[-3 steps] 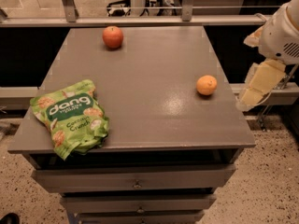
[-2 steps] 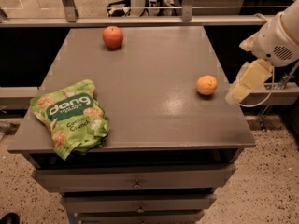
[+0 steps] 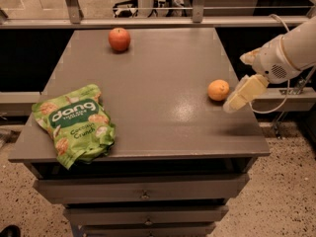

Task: Pick orange

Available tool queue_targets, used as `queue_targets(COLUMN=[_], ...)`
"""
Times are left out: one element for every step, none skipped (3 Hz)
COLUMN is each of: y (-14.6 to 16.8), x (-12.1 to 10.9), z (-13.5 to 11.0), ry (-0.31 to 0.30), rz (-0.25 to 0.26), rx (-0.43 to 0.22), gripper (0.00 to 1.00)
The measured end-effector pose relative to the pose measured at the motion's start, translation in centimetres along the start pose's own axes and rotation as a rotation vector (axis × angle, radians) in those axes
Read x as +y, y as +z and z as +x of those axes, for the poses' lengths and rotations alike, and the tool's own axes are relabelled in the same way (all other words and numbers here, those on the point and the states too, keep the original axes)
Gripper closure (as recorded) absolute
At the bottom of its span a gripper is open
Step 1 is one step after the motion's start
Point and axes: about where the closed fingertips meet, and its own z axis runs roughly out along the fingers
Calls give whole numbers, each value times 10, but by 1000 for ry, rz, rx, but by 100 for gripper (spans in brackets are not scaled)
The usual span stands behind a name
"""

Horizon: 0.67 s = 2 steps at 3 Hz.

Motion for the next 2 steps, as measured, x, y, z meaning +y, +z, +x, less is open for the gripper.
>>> queue_targets(y=[17, 35], x=[-7, -11], z=[1, 0], ry=[2, 16], rz=[0, -2], rx=[-40, -71], gripper=[0, 0])
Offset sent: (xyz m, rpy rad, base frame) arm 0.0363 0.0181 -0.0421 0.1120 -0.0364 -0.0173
